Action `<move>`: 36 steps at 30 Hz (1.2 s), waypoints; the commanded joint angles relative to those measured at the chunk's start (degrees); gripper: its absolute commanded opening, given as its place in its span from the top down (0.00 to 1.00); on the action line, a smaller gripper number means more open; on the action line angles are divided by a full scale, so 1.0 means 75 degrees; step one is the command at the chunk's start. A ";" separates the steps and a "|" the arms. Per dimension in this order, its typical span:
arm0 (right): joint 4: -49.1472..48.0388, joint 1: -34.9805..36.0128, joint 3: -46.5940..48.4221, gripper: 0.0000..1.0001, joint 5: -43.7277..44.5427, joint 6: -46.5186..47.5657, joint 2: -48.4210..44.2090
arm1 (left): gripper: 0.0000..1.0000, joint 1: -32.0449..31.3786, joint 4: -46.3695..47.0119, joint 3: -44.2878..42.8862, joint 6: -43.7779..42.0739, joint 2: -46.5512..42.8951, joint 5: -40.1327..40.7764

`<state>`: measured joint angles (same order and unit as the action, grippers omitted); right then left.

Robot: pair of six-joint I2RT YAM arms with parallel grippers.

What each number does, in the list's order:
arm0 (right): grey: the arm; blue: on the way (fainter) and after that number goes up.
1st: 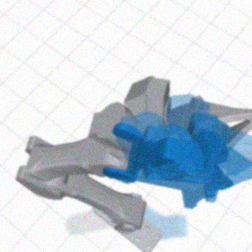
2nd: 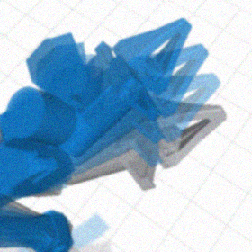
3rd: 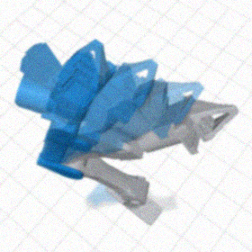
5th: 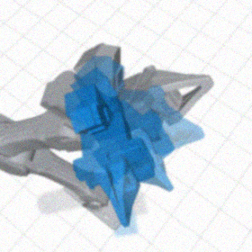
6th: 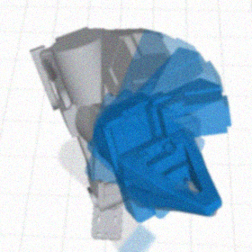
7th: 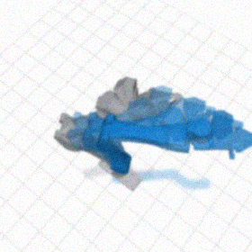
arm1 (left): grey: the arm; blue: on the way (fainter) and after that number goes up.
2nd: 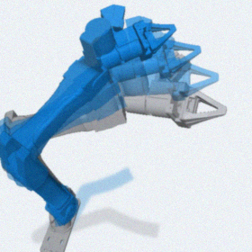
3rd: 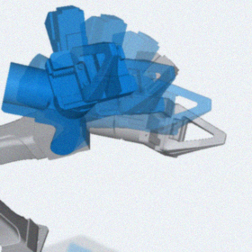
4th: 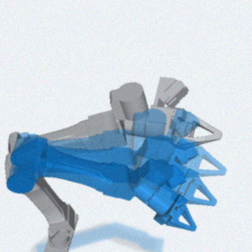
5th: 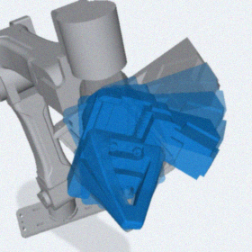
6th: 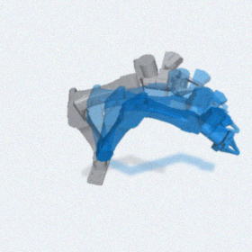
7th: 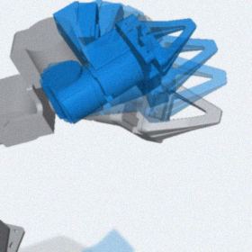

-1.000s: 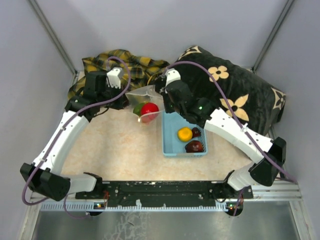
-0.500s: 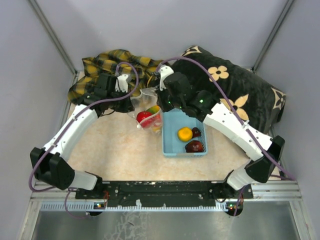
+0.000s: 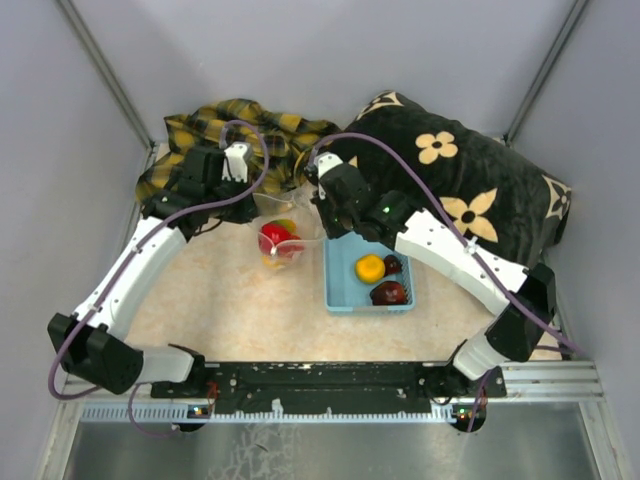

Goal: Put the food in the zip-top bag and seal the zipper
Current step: Pick up the fake fruit from the bin.

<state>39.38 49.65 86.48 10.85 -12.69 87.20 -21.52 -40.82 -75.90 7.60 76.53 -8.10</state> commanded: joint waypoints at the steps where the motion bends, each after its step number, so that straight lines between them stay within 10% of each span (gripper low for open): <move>1: -0.0455 -0.0010 -0.0129 0.89 -0.0166 -0.0086 -0.0190 | 1.00 -0.0024 0.0271 -0.0073 -0.0142 -0.0286 0.0114; 22: -0.0320 -0.0174 -0.1750 0.23 -0.0043 0.0426 -0.1714 | 1.00 -0.0002 0.0601 0.0469 -0.0306 -0.0517 -0.0141; 36: -0.1469 -0.0622 -0.3363 0.15 0.0490 0.0493 -0.0595 | 1.00 0.0044 0.0760 0.0718 -0.0317 -0.0543 -0.0490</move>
<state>32.34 45.23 61.56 11.51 -10.02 80.34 -21.50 -37.26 -71.09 5.91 73.95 -10.15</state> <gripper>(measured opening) 0.845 0.006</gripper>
